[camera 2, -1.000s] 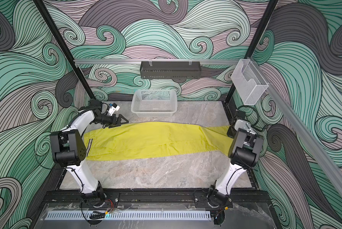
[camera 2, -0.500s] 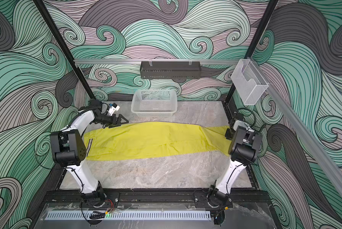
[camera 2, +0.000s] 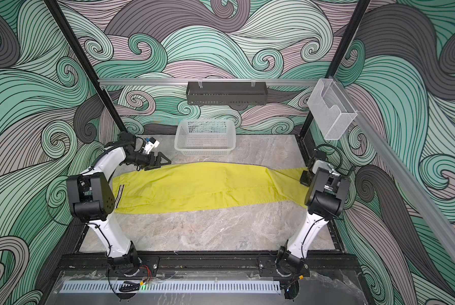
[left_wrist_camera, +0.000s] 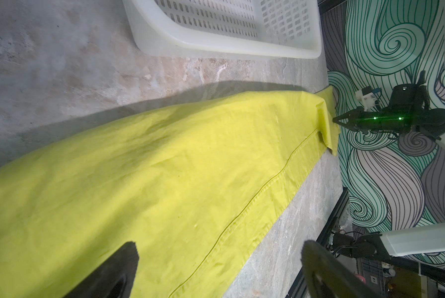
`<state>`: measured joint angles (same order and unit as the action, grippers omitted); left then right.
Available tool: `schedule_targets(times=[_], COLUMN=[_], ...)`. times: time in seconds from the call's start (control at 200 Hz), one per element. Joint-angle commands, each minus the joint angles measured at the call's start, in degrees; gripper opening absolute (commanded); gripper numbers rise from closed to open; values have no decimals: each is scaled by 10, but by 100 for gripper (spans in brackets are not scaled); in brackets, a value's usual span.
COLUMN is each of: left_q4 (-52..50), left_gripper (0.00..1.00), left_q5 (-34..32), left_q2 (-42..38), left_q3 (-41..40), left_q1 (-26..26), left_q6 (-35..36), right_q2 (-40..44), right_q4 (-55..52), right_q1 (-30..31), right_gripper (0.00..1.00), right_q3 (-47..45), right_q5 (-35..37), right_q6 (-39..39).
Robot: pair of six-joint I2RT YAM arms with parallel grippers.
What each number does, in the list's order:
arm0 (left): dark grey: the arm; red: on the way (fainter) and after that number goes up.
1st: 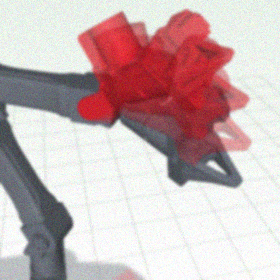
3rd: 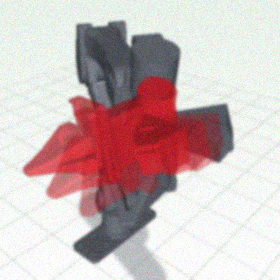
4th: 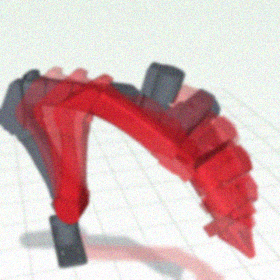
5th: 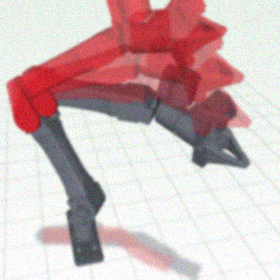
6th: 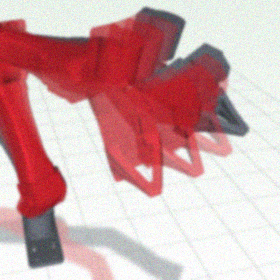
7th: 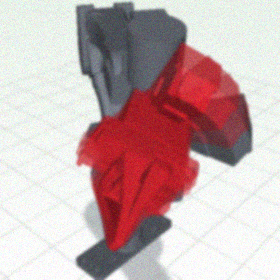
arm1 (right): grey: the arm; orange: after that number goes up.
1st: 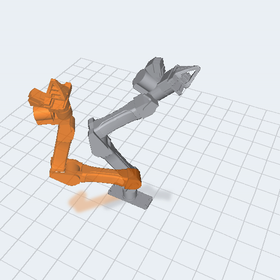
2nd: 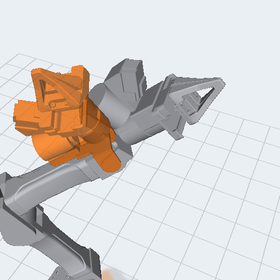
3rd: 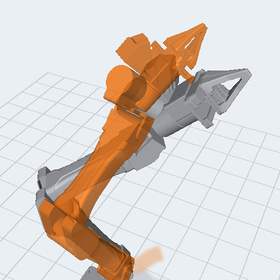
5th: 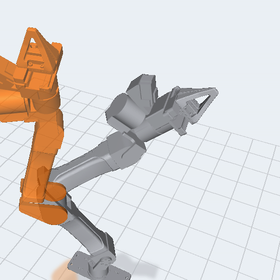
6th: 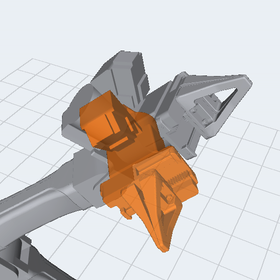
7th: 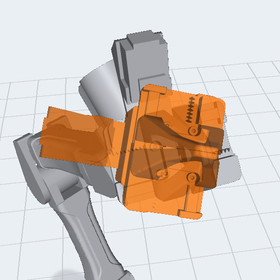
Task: Roll up the long pants
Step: Fold the long pant at the center of the board.
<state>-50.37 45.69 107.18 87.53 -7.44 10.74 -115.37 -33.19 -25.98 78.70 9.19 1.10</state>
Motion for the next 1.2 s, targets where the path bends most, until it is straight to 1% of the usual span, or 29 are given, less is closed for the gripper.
schedule_targets(times=[0.0, 0.16, 0.265, 0.415, 0.49, 0.595, 0.716, 0.791, 0.866, 0.936, 0.986, 1.026, 1.066, 1.116, 1.196], left_q4=[-7, 0, 3, 5, 5, 12, 47, 42, 53, 56, 40, 32, 42, 72, 144], left_gripper=[98, 98, 99, 99, 99, 99, 98, 99, 99, 99, 99, 98, 99, 99, 99], left_q5=[17, 19, 22, 7, -18, -55, -51, -44, -88, -145, -189, -206, -219, -241, -335], left_q2=[-8, -15, -17, -14, -17, -28, -37, -40, -55, -67, -70, -77, -92, -126, -197], left_q3=[17, 13, 12, 10, 4, -7, -22, -24, -39, -49, -50, -57, -82, -131, -217], left_q1=[-4, -4, -4, -7, -8, -15, -42, -53, -54, -58, -65, -75, -86, -95, -101], left_q6=[-5, -8, -9, -4, 12, 29, 3, 12, 15, 12, -6, -20, -34, -42, -42], right_q2=[14, 86, 118, 152, 162, 180, 227, 261, 296, 323, 340, 352, 360, 364, 360], right_q4=[-28, -29, -36, -41, -41, -46, -42, -39, -38, -44, -45, -43, -40, -37, -35], right_q1=[-3, 15, 28, 38, 37, 38, 41, 45, 47, 51, 54, 55, 57, 58, 62], right_gripper=[0, 0, 0, 0, 0, 0, 0, 0, 0, 0, 0, 0, 0, 0, 0], right_q3=[1, 0, 20, 47, 56, 69, 71, 71, 77, 87, 95, 99, 100, 100, 102], right_q5=[-8, 2, 21, 61, 76, 77, 68, 56, 41, 24, 15, 3, -7, -18, -18], right_q6=[17, 13, 5, -22, -39, -48, -48, -55, -51, -47, -43, -37, -30, -26, -25])
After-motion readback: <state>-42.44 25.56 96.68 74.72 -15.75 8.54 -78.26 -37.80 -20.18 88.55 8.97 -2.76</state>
